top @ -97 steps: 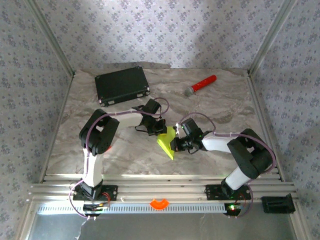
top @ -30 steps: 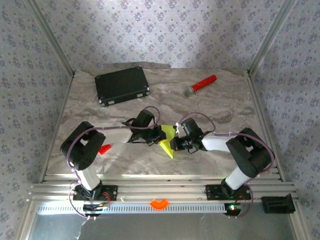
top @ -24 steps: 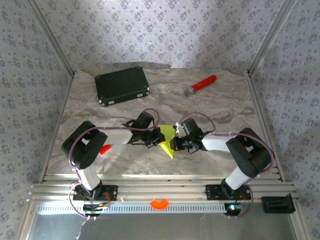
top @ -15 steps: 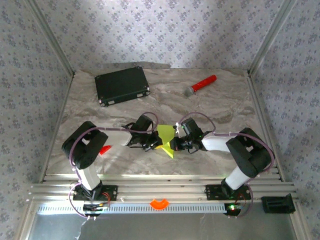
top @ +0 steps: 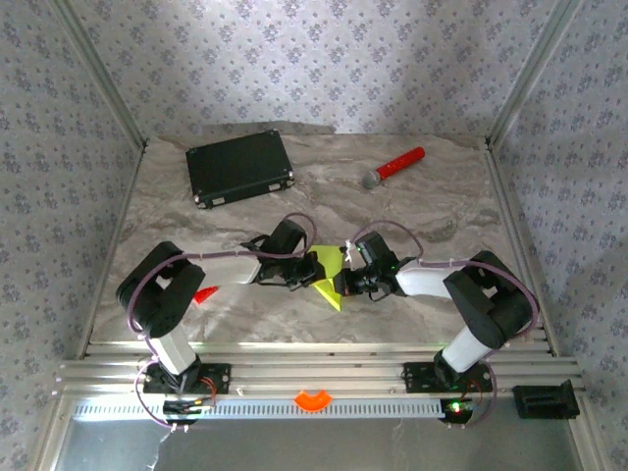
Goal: Fold a paper plane with a square sheet of paper (pick it up from the middle)
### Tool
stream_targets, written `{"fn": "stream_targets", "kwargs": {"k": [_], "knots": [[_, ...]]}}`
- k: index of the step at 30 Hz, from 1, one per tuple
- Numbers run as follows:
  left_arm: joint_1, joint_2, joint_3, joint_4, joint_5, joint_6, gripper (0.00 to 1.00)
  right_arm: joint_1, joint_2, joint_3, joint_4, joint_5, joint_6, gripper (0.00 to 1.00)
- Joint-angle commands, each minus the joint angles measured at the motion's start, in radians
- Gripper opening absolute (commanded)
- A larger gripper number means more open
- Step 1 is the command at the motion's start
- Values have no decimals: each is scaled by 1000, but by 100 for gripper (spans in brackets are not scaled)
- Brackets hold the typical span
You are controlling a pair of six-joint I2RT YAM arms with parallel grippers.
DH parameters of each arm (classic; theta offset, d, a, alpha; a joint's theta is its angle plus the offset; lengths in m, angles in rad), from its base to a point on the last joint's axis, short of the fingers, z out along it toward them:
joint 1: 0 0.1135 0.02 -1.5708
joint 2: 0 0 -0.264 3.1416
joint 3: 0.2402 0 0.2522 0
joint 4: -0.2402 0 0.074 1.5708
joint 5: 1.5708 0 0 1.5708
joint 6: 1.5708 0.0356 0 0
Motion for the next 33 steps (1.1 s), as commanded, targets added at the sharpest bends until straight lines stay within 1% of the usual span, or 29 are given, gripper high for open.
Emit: {"fn": "stream_targets", "kwargs": {"k": [1,8,12,13,14,16,19,21,24,28,30,33], "knots": [[-5,39,-2,-4,-3,4,4,-5,-1,-25,-53,24,6,0],[-10,86,-58,-14,-36,23,2,-5,-5,-10,-44,1,23,2],[-13,86,-87,-16,-59,27,1,-6,-39,11,-58,11,37,8],[-13,86,-92,-15,-61,27,2,-8,-50,16,-71,20,37,11],[-12,87,-91,-15,-61,30,1,-9,-61,20,-89,29,37,17],[-12,88,-87,-17,-61,34,2,-12,-95,30,-133,50,38,31],[-12,89,-83,-17,-66,38,1,-17,-173,30,-208,111,53,43],[-13,87,-83,-14,-66,38,1,-30,-224,18,-244,120,96,47],[-13,87,-83,-11,-65,40,2,-46,-251,16,-253,17,145,45],[-13,90,-85,-8,-67,42,2,-3,-196,53,-277,-111,192,31],[-14,90,-85,-6,-67,42,2,30,-156,79,-288,-126,198,23],[-14,94,-84,-6,-66,42,2,66,-102,111,-310,-93,201,13]]}}
